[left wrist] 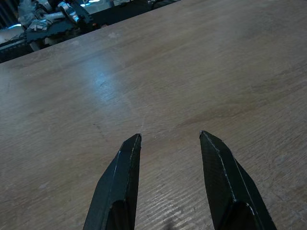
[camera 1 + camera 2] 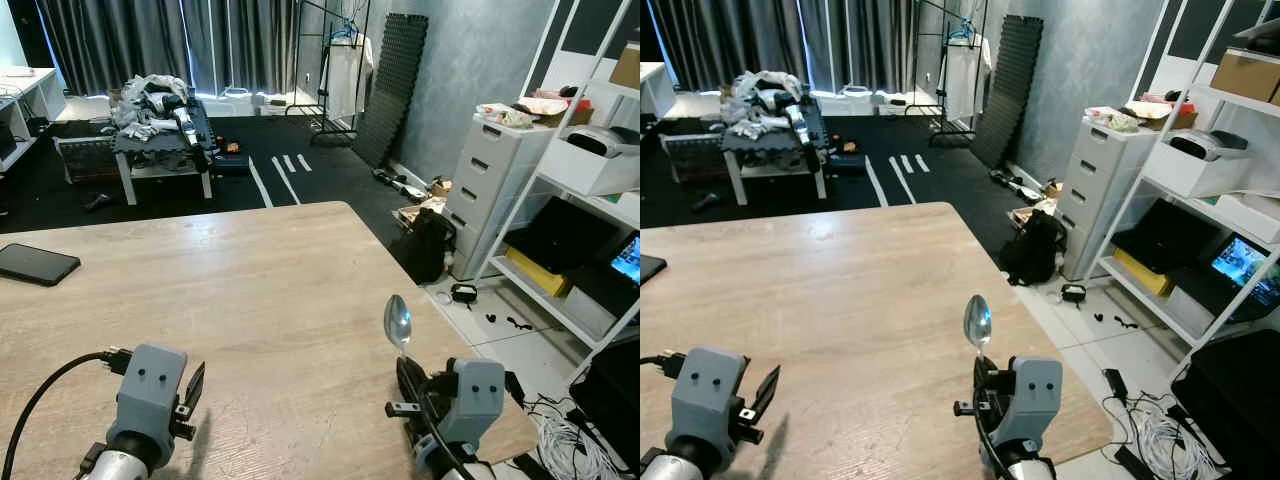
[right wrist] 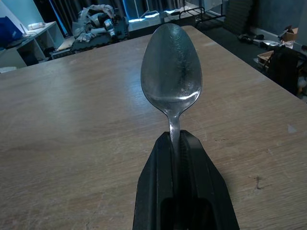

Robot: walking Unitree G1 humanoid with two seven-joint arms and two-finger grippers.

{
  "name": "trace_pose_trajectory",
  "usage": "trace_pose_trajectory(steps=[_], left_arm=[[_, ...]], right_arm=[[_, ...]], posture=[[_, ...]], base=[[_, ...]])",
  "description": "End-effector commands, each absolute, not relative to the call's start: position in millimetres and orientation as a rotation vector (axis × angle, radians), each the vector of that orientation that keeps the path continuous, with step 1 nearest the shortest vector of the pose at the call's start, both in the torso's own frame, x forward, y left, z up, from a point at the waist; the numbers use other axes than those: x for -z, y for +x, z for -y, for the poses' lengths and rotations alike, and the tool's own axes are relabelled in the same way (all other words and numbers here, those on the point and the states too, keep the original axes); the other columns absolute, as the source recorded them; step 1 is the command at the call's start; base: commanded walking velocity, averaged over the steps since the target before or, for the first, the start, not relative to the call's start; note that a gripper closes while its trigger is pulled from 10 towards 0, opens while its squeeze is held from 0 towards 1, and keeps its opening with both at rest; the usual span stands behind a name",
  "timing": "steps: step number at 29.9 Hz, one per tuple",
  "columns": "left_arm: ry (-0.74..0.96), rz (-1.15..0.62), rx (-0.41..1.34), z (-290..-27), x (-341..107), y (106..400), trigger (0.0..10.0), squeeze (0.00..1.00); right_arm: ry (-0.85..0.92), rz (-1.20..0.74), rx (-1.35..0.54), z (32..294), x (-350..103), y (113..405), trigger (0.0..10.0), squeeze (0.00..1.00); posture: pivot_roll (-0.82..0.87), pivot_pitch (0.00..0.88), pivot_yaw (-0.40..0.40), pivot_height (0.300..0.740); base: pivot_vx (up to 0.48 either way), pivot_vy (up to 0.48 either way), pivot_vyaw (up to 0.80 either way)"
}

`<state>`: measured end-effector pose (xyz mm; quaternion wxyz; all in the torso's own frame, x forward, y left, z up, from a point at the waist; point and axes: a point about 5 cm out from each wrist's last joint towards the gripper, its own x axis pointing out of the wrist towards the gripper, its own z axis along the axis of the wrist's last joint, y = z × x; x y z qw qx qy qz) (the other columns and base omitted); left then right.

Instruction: Setting the table

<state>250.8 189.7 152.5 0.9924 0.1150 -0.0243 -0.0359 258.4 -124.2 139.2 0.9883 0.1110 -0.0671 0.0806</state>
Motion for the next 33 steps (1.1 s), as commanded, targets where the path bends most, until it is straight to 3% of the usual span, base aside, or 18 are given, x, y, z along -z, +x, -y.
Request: trace_pose_trajectory(steps=[1, 33], left_arm=[[0.237, 0.022, 0.07, -190.9, -146.8, 250.1, 10.0, 0.0], [0.229, 0.029, 0.072, -190.4, -147.3, 251.9, 10.0, 0.0]], right_arm=[[0.222, 0.114, -0.152, 124.8, -134.7, 258.8, 10.0, 0.0], [0.216, 0.098, -0.148, 124.5, -130.4, 258.9, 10.0, 0.0]], posture=[[0.09, 0.069, 0.031, 0.74], [0.09, 0.067, 0.036, 0.74]], base=[[-0.255, 0.0, 0.0], [-0.355, 0.0, 0.0]])
